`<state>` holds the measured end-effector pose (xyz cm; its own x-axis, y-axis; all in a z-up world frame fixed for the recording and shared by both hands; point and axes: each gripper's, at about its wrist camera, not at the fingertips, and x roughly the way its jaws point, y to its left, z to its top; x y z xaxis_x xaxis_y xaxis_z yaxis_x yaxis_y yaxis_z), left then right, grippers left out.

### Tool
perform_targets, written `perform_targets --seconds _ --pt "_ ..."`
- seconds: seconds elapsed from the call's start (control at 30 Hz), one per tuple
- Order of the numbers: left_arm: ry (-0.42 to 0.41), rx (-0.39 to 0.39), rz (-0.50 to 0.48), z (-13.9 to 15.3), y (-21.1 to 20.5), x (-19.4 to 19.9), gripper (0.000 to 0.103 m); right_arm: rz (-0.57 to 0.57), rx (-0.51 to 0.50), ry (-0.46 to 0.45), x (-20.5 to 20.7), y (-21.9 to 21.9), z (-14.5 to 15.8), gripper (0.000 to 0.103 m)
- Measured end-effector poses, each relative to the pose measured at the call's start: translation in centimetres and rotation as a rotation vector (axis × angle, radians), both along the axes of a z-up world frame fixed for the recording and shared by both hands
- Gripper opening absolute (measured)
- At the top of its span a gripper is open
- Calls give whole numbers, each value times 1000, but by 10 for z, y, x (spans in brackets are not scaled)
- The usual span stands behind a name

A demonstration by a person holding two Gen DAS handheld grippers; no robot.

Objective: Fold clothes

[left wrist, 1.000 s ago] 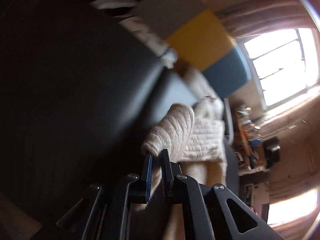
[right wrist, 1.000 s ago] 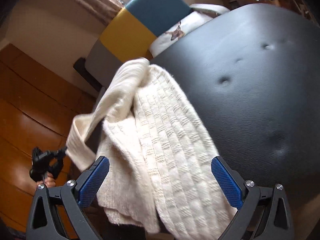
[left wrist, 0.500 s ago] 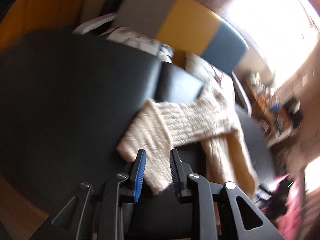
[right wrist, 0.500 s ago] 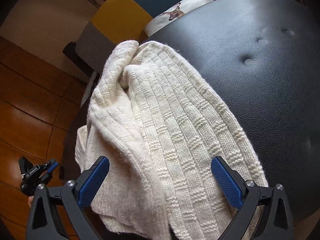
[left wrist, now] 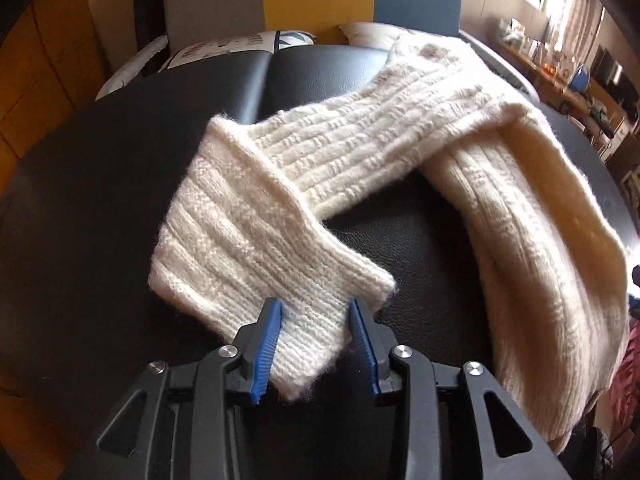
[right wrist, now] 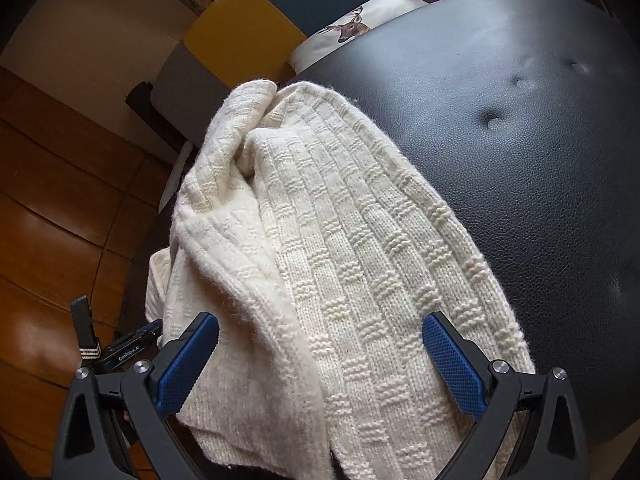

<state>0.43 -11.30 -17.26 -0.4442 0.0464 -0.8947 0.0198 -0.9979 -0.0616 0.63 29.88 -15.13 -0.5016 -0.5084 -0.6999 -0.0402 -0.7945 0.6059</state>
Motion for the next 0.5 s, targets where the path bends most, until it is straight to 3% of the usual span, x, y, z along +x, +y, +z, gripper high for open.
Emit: perform_targets --seconds 0.07,0.13,0.33,0.37,0.43,0.5 --pt "0 110 55 4 -18 0 9 -1 1 5 1 0 0 103" --pt "29 232 121 14 -44 1 8 1 6 10 1 -1 0 103" --pt "231 437 364 88 -161 18 7 14 42 -2 0 -5 2 103" --pt "248 445 406 94 -182 21 7 14 48 -5 -1 -6 2 103" --pt "275 389 502 103 -223 24 0 10 54 -10 -1 -7 2 103" --pt "269 330 618 101 -264 26 0 9 63 -15 -2 -8 2 103"
